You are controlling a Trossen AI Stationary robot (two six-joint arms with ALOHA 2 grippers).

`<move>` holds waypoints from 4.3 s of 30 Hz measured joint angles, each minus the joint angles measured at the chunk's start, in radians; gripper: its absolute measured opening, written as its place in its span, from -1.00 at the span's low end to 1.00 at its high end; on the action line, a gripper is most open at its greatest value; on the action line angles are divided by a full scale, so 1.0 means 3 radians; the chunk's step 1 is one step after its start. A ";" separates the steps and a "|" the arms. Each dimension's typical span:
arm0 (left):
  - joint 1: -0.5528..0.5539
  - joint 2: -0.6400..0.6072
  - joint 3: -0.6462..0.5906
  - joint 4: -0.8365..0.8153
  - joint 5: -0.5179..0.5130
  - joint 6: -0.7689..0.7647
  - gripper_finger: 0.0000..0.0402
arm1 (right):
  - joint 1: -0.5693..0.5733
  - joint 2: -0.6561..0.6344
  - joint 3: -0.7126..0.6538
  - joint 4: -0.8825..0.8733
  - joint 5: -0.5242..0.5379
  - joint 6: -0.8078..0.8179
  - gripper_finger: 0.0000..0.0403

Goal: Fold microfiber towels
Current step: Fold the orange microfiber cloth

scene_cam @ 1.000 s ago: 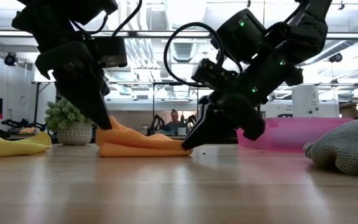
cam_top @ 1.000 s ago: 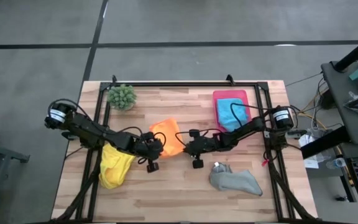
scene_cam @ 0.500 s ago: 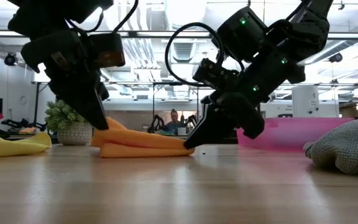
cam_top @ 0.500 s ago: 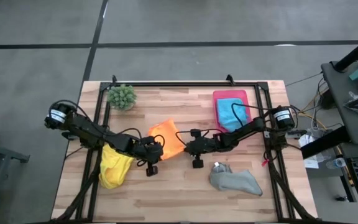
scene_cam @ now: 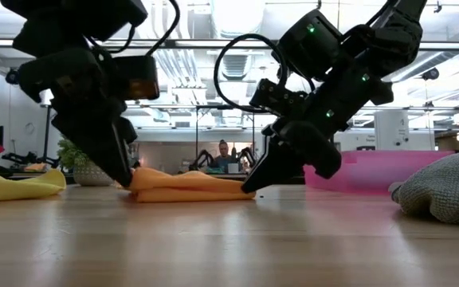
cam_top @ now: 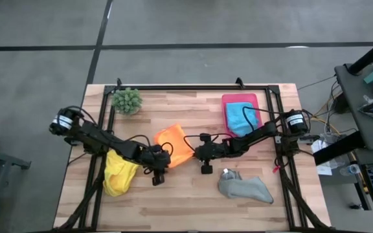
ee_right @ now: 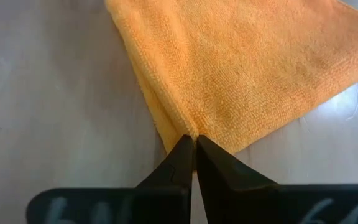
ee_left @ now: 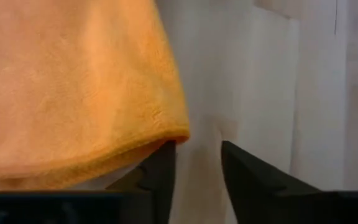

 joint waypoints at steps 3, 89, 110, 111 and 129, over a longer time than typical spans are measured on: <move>0.0003 -0.0002 -0.0001 -0.0017 0.0099 -0.0001 -0.23 | 0.0000 -0.0008 0.0000 -0.0026 -0.0003 0.0054 -0.88; 0.0722 -0.0240 0.0300 -0.1709 -0.1237 0.2893 -0.87 | -0.0033 -0.0753 -0.0022 -0.0540 0.0007 0.0091 -0.08; 0.0655 -0.0247 0.0233 -0.1784 -0.1262 0.1846 -0.72 | -0.0032 -0.0753 -0.0022 -0.0482 0.0004 0.0093 -0.08; 0.0660 -0.0247 0.0222 -0.1770 -0.1262 0.1772 -0.66 | -0.0032 -0.0753 -0.0022 -0.0476 0.0004 0.0093 -0.08; 0.0682 -0.0248 0.0013 -0.1157 -0.1591 0.1695 -0.37 | -0.0032 -0.0753 -0.0022 -0.0463 0.0003 0.0093 -0.08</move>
